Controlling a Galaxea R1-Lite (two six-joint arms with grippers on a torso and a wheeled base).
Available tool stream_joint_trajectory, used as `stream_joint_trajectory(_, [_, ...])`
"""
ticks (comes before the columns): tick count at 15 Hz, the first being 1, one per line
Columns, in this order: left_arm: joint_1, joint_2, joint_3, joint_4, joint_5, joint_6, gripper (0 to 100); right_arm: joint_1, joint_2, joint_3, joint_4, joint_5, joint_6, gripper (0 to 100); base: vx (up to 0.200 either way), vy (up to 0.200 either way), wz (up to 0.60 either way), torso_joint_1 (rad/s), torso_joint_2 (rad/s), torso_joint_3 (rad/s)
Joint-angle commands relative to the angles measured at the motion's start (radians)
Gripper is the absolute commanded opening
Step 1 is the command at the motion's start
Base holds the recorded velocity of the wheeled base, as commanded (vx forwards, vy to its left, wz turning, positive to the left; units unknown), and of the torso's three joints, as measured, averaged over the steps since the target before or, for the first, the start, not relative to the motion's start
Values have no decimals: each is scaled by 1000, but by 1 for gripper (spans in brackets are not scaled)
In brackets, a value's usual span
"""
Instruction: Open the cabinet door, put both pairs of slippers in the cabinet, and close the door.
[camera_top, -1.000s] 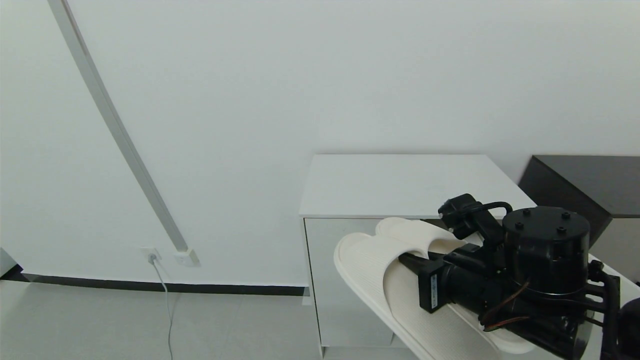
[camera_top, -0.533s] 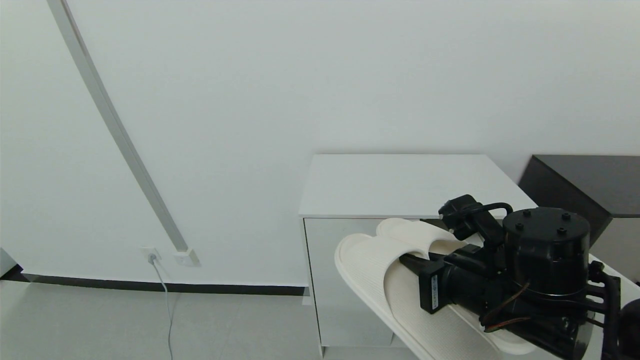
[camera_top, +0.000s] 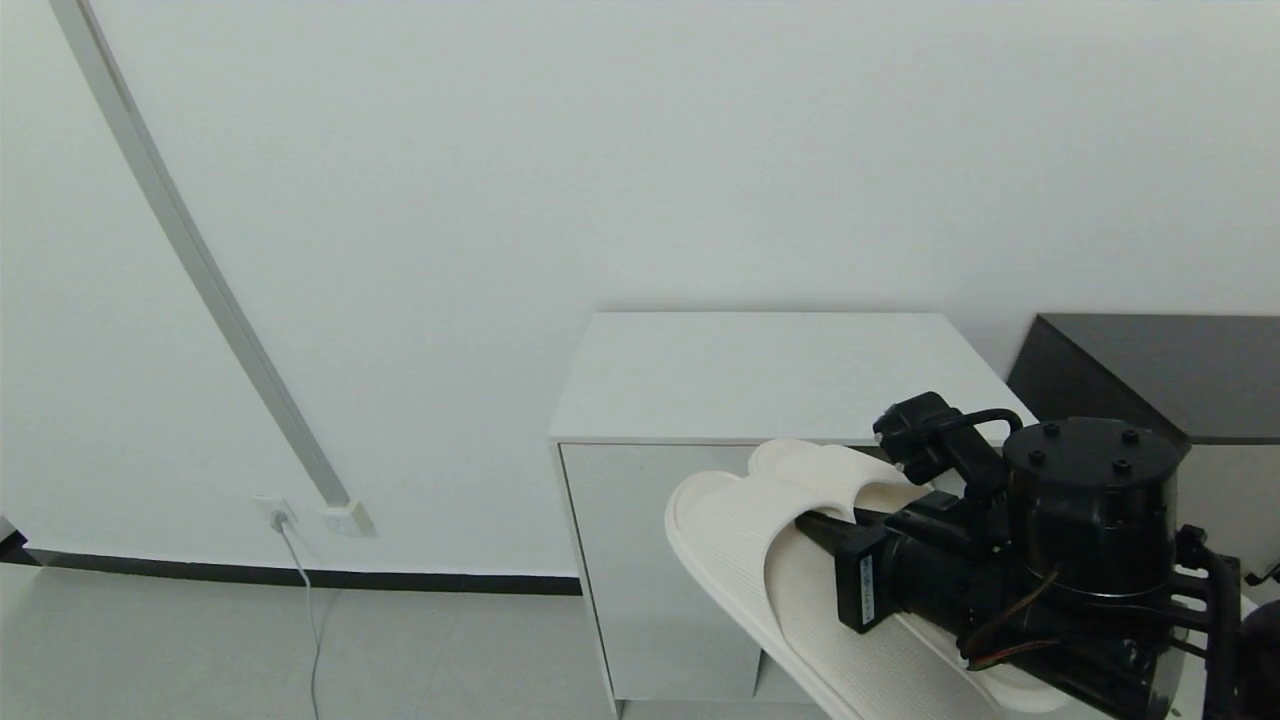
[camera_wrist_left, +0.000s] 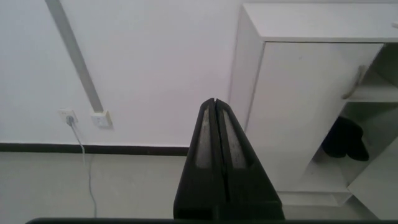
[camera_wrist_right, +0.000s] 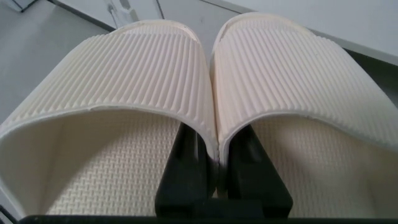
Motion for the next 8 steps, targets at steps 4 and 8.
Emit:
stream_joint_trajectory(4, [0,1,0,0,0,0,0,0,-2,17,-2,-8,-22,0,0,-200,0,1,-1,0])
stream_joint_trajectory(8, [0,1,0,0,0,0,0,-2,0,26,0,-9,-28,0,0,-50,0,1,2,-1])
